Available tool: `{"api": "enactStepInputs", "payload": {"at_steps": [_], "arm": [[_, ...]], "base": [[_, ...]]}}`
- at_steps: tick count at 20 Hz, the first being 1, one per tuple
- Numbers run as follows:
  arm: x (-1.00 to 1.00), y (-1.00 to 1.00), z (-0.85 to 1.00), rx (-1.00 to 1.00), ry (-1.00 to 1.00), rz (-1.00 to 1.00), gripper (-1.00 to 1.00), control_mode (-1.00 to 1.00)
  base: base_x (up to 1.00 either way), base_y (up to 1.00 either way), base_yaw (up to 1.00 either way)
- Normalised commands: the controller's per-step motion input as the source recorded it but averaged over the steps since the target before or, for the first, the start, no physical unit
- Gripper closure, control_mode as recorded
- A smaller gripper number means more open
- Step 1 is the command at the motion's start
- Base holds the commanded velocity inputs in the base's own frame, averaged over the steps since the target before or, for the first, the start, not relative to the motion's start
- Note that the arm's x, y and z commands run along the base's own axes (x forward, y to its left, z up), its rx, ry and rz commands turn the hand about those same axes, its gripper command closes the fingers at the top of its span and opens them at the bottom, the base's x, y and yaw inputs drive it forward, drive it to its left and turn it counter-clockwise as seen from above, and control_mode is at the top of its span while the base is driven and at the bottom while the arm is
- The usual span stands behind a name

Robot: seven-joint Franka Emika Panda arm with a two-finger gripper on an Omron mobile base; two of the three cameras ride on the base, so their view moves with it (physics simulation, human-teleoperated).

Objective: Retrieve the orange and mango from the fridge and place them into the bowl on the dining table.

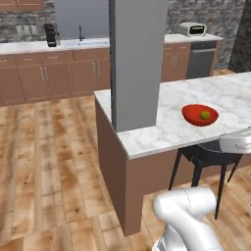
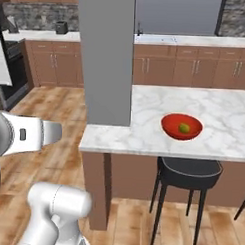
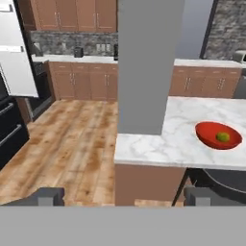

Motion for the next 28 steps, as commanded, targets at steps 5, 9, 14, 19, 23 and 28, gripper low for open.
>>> {"api": "enactStepInputs", "payload": {"at_steps": [5,9,14,19,23,28], "arm": [[0.0,0.0,0.0,0.0,0.0,0.0,-1.0,1.0],[0.0,0.0,0.0,0.0,0.0,0.0,-1.0,1.0],[0.0,0.0,0.0,0.0,0.0,0.0,-1.0,1.0],[0.0,0.0,0.0,0.0,0.0,0.0,-1.0,1.0],[0.0,0.0,0.0,0.0,0.0,0.0,-1.0,1.0],[0.0,0.0,0.0,0.0,0.0,0.0,-1.0,1.0]], "base": [[0.0,1.0,0.13],[0.02,1.0,0.11],[0.18,0.95,0.07],[0.41,0.36,0.01],[0.4,0.0,0.0],[0.39,-0.13,0.0]]}}
